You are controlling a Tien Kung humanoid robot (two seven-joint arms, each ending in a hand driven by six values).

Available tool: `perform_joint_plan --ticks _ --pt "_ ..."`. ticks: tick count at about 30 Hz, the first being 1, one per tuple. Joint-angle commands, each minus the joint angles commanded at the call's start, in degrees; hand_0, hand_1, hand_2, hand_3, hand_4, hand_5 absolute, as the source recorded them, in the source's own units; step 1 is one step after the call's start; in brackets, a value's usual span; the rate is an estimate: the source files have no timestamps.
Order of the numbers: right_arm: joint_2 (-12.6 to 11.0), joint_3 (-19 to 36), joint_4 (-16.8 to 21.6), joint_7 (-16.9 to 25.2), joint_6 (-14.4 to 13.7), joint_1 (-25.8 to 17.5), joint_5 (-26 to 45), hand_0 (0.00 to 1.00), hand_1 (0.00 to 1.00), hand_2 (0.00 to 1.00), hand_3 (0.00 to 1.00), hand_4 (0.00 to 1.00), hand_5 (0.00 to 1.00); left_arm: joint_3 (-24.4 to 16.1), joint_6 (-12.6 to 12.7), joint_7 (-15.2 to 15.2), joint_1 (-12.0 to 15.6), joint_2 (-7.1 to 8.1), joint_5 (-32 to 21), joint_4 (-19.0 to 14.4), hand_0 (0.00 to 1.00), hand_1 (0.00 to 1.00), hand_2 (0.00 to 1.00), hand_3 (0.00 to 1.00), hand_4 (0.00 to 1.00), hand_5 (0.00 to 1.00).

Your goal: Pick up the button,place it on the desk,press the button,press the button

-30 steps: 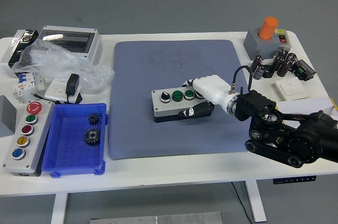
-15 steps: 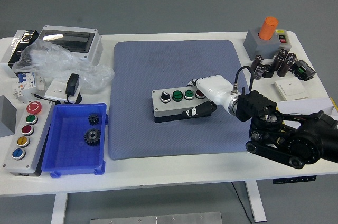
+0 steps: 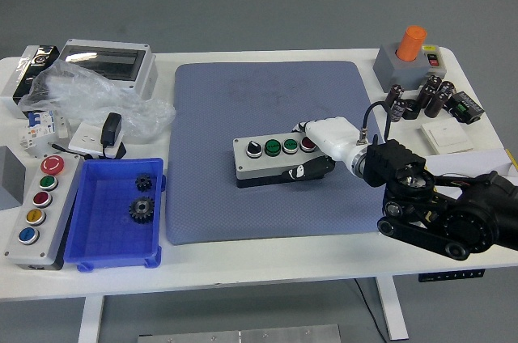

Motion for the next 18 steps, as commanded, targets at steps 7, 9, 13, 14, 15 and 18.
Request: perform_joint_plan --ticks 7,9,13,14,15,18 --pt "-0.03 0.25 0.08 -1.59 0.62 -0.21 1.08 0.571 0.729 0.789 0.823 0.998 0.708 0.09 0.06 -0.06 0.04 -0.01 -0.08 0.02 0.666 0.680 0.604 0.616 0.579 0.401" --pt "-0.03 0.34 0.16 -1.74 0.65 -0.25 1.18 0.571 0.729 0.789 0.823 0.998 0.708 0.17 0.07 -0.06 0.07 -0.03 -0.14 0.03 0.666 0.680 0.604 0.616 0.579 0.401" --pt "-0.02 0.47 0.32 -1.35 0.24 -0.30 0.88 0.574 0.723 0.789 0.823 0.998 0.743 0.20 0.07 -0.06 0.06 -0.06 -0.15 0.03 0.666 0.680 0.604 0.616 0.579 0.402" --pt "-0.04 0.56 0.40 -1.07 -0.05 -0.31 0.56 0.574 0.723 0.789 0.823 0.998 0.743 0.21 0.07 -0.06 0.05 -0.07 -0.15 0.03 0.666 0.680 0.604 0.616 0.579 0.402" --pt "-0.05 0.66 0.46 -0.81 -0.32 -0.31 0.36 0.574 0.723 0.789 0.823 0.998 0.743 0.22 0.07 -0.06 0.05 -0.07 -0.15 0.03 0.666 0.680 0.604 0.616 0.579 0.402" --pt "-0.18 1.20 0.72 0.07 -1.08 -0.31 -0.39 0.574 0.721 0.793 0.821 0.998 0.781 0.25 0.06 -0.05 0.06 -0.08 -0.18 0.05 0.666 0.680 0.605 0.617 0.580 0.402"
